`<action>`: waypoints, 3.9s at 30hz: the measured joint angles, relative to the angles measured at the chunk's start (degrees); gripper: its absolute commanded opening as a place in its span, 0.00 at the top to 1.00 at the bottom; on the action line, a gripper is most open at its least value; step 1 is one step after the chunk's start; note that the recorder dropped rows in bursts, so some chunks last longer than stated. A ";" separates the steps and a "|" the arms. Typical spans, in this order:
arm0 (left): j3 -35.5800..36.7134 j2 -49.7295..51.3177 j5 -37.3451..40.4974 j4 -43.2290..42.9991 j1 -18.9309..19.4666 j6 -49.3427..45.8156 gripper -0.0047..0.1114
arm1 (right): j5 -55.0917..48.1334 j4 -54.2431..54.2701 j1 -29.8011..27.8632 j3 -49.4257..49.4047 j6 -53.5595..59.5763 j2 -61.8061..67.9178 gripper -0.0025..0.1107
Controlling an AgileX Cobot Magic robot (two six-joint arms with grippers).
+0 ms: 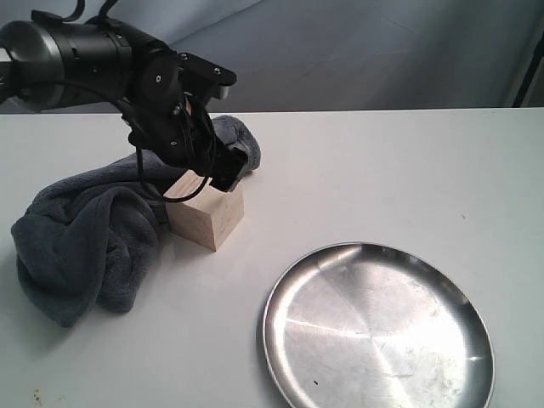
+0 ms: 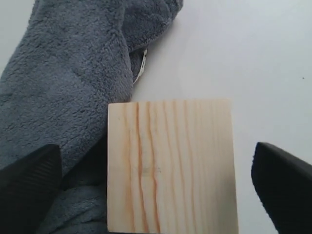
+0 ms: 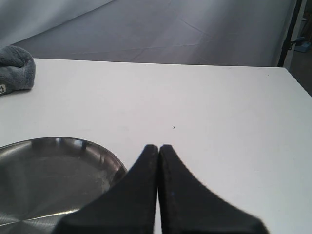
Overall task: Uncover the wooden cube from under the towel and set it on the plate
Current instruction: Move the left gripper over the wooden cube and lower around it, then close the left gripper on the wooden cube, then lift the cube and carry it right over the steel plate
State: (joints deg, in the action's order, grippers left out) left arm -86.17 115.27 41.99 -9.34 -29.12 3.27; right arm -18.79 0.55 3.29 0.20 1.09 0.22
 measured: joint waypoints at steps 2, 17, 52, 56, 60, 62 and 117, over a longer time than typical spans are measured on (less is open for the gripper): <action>0.00 0.57 -0.11 0.00 0.00 0.29 0.06 | 0.00 0.00 0.00 0.00 0.00 0.00 0.98; 0.00 3.46 -0.11 0.27 0.00 0.61 0.06 | 0.00 0.00 0.00 0.00 0.00 0.00 0.98; 0.00 8.22 0.00 2.79 0.00 0.83 0.06 | 0.00 0.00 0.00 0.00 0.00 0.00 0.98; 0.00 10.23 1.15 2.79 0.00 0.83 0.06 | 0.00 0.00 0.00 0.00 0.00 0.00 0.98; 0.00 10.71 1.54 2.79 0.00 0.83 0.06 | 0.00 0.00 0.00 0.00 0.00 0.00 0.98; 0.00 10.71 1.54 2.79 0.00 0.83 0.06 | 0.00 0.00 0.00 0.00 0.00 0.00 0.98; 0.00 2.74 2.85 2.77 -5.41 -1.67 0.96 | 0.00 0.00 0.00 0.00 0.00 0.00 0.98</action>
State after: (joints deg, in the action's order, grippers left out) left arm -86.17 118.01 44.84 -6.56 -34.53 1.60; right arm -18.79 0.55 3.29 0.20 1.09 0.22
